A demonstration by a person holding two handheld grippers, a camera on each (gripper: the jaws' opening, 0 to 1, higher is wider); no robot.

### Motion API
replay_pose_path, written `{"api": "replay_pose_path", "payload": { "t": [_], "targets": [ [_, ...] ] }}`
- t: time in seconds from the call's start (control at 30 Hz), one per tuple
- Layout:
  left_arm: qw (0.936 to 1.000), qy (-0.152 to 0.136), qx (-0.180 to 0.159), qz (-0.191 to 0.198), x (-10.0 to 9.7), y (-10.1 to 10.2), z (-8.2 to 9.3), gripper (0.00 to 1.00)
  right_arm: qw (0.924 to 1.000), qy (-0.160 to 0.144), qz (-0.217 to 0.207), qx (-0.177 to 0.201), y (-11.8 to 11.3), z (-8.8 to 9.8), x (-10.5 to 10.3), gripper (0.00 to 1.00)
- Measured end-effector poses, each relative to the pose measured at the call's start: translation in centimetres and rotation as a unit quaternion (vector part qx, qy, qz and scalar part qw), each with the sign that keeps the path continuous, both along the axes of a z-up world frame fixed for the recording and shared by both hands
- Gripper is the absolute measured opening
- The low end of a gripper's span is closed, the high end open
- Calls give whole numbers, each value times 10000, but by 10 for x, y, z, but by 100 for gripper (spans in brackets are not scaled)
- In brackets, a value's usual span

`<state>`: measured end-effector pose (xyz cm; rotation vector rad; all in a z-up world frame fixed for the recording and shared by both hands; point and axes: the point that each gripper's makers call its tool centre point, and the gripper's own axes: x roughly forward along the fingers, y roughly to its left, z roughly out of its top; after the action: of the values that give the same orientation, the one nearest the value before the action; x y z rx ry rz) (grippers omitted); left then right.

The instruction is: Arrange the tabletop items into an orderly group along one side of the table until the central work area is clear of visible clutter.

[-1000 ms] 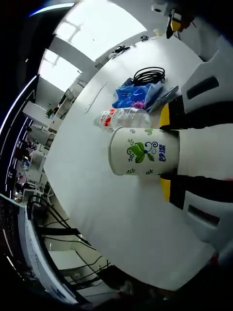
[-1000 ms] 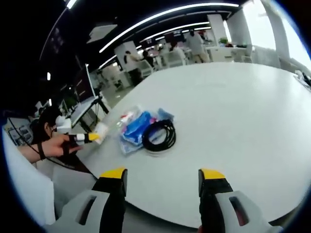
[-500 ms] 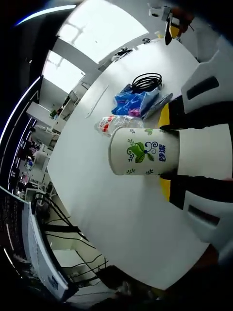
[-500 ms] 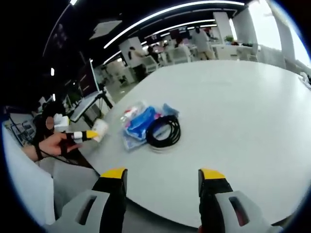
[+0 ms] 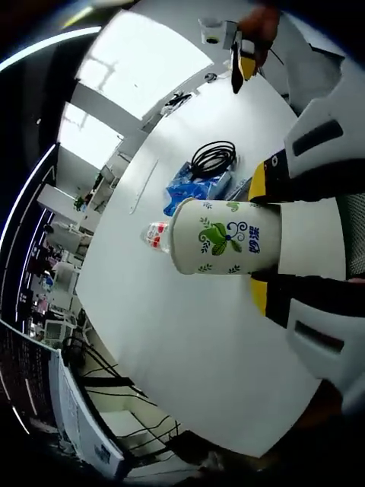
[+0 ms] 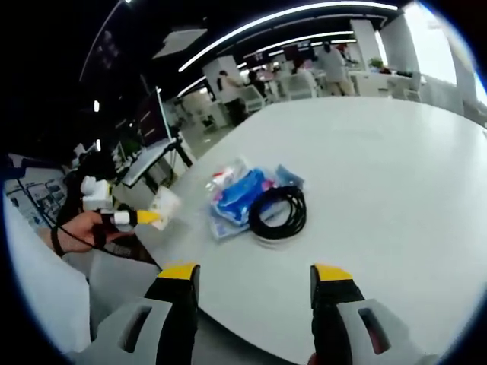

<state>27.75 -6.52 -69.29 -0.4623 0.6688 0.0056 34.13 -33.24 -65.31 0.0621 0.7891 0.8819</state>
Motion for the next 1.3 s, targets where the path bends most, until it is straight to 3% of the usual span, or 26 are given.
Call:
{"api": "replay_pose_path", "payload": {
  "t": [0.1, 0.13, 0.23, 0.33, 0.57, 0.77, 0.97, 1.07, 1.13, 1.23, 1.3],
  "targets": [
    [9999, 10, 41, -158, -1, -9, 0, 35, 9999, 34, 94, 59, 8, 2, -1, 59],
    [9989, 75, 294, -347, -4, -8, -2, 35, 9999, 38, 110, 74, 10, 2, -1, 59],
    [9990, -11, 259, -377, -3, -14, 4, 35, 9996, 42, 187, 190, 20, 7, -2, 58],
    [9973, -58, 444, -577, -2, -20, 9, 35, 9991, 43, 314, 282, 31, 11, -3, 58],
    [9886, -213, 738, -1293, 1, -46, 19, 35, 9966, 45, 698, 425, 58, 17, -10, 55],
    [9688, -313, 1176, -2161, 2, -70, 26, 35, 9940, 217, 736, 784, 77, 23, -19, 54],
    [9368, -453, 1602, -3076, 2, -98, 33, 35, 9900, 365, 1013, 911, 92, 25, -38, 52],
    [9251, -528, 1749, -3329, 4, -106, 35, 35, 9882, 391, 1154, 929, 96, 26, -44, 51],
    [9214, -615, 1760, -3410, 6, -112, 39, 35, 9872, 411, 1192, 979, 97, 28, -46, 49],
    [9059, -661, 2000, -3674, 7, -117, 40, 35, 9858, 444, 1244, 1034, 98, 29, -48, 48],
    [8995, -704, 2052, -3793, 6, -121, 41, 35, 9851, 474, 1276, 1054, 99, 29, -50, 47]
  ]
}}
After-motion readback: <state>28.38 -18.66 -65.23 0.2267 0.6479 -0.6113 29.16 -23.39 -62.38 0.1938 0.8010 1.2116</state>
